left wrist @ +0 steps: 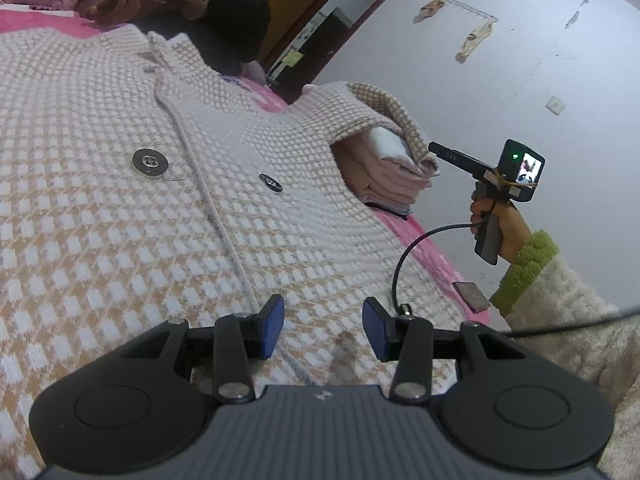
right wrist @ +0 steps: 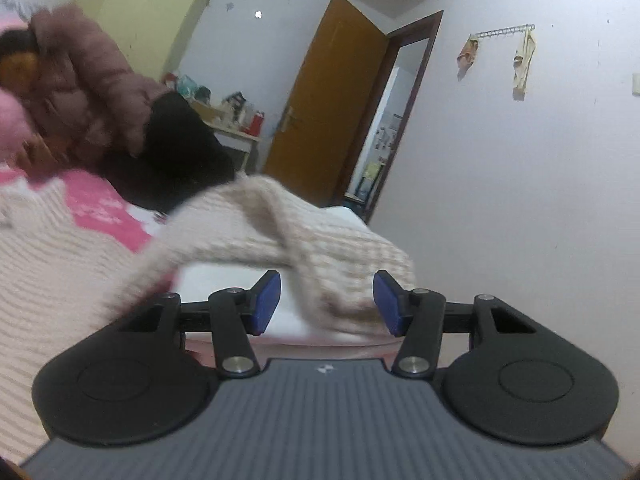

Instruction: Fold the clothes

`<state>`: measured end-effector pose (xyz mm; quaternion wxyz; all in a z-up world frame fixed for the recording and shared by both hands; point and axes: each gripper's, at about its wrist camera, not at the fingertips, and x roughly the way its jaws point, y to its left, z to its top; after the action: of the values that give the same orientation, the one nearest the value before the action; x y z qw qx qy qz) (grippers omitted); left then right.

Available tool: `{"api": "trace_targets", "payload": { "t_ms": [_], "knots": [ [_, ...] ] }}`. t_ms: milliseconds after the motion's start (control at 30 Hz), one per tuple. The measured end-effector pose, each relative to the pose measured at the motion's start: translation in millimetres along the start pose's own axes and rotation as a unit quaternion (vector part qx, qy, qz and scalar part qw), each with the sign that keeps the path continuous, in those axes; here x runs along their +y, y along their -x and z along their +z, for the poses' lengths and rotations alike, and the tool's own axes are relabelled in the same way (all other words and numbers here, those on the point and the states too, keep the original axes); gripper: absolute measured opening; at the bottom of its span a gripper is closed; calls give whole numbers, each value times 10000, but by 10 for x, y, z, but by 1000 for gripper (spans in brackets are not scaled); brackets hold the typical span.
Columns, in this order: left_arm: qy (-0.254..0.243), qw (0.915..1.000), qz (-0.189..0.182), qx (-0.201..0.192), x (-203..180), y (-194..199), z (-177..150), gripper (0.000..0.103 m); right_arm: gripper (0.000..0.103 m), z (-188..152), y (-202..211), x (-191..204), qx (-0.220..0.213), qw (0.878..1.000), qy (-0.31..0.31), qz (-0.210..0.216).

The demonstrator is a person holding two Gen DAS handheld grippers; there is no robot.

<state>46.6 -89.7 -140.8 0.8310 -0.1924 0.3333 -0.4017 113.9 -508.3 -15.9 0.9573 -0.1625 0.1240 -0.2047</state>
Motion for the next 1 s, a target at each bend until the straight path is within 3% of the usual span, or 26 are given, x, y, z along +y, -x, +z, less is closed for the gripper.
{"api": "trace_targets", "payload": {
  "t_ms": [133,200,267,433,533,600,667,767,867,1000],
  "knots": [
    [-172,9995,259,69,-111,-7,9,45,56,-59,-392,46,164,9992,358,-32],
    [-287,9988,368,129,-165,-11,32,45,50,-65,-555,53,298,9984,475,-97],
    [-380,9979,477,197,-217,-9,72,45,9,-20,-624,-9,378,9989,284,-12],
    [-545,9955,741,-237,-212,192,373,56,8,308,-450,-215,203,9992,-186,286],
    [-759,9930,871,-259,-196,42,767,56,7,601,-357,-334,174,9968,-499,604],
    [-1148,9867,1143,-123,-219,-223,983,56,7,815,-315,-403,225,9923,-810,910],
    [-1361,9815,1347,81,-200,-511,1070,55,7,1055,-267,-455,276,9844,-1163,1288],
    [-1287,9773,1591,543,-56,-903,1002,53,7,1410,-180,-405,391,9700,-1537,1841],
    [-1387,9755,1650,446,-50,-947,921,55,7,1764,-135,-137,552,9490,-1802,2526],
    [-824,9869,1378,148,82,-624,981,55,7,2136,-133,459,909,9071,-2092,3538]
  ]
}}
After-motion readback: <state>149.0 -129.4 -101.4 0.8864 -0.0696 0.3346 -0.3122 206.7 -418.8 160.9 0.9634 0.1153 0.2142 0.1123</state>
